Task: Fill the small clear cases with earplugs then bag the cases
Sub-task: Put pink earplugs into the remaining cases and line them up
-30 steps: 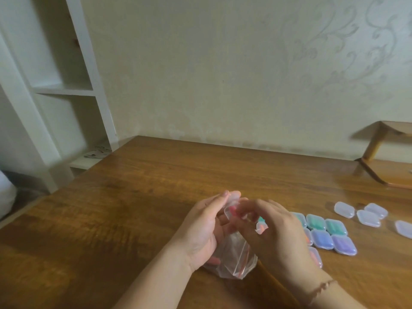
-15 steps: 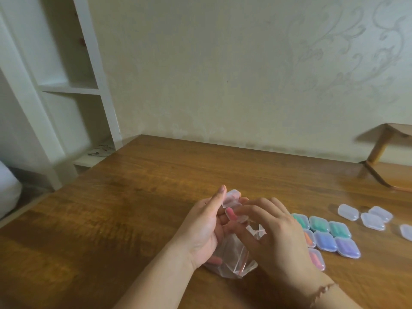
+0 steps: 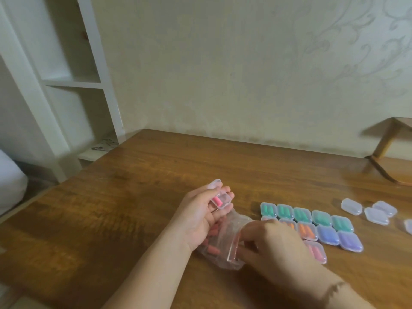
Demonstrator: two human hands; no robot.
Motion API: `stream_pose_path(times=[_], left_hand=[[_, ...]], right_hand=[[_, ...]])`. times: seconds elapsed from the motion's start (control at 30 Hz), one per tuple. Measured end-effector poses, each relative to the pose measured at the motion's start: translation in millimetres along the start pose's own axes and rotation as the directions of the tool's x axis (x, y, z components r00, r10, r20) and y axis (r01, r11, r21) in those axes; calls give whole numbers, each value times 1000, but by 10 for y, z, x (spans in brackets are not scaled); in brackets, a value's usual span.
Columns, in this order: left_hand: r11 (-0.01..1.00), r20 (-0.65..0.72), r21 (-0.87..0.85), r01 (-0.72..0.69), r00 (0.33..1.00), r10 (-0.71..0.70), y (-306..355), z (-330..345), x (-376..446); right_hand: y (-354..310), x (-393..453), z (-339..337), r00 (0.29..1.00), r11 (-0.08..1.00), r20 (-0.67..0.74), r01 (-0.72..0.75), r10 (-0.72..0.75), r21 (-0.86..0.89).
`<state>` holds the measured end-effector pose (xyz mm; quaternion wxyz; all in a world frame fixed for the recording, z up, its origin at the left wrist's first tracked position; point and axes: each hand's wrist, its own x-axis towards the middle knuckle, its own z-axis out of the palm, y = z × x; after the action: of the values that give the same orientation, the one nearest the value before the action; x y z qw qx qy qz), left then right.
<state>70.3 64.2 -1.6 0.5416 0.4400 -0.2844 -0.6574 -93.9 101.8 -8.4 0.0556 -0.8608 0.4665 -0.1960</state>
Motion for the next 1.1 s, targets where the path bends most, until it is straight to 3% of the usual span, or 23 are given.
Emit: stream_pose_path(times=[0.1, 0.27, 0.47, 0.67, 0.9, 1.1], left_hand=[[1000, 24, 4, 12, 1000, -12, -31, -22, 48], [1000, 37, 4, 2, 999, -2, -56, -21, 72], [999, 39, 51, -4, 999, 2, -71, -36, 87], [1000, 3, -21, 21, 1000, -21, -88, -20, 113], [998, -21, -44, 49, 999, -49, -87, -5, 103], [996, -20, -72, 60, 998, -62, -89, -5, 87]], right_hand=[[-77, 35, 168, 983, 996, -170, 52, -64, -76], [-189, 59, 314, 957, 978, -277, 28, -86, -209], [-202, 52, 415, 963, 982, -266, -8, -43, -187], [-258, 97, 437, 970, 952, -236, -22, -53, -305], [-258, 61, 378, 975, 988, -222, -18, -16, -151], [-260, 86, 348, 967, 968, -253, -52, -13, -247]])
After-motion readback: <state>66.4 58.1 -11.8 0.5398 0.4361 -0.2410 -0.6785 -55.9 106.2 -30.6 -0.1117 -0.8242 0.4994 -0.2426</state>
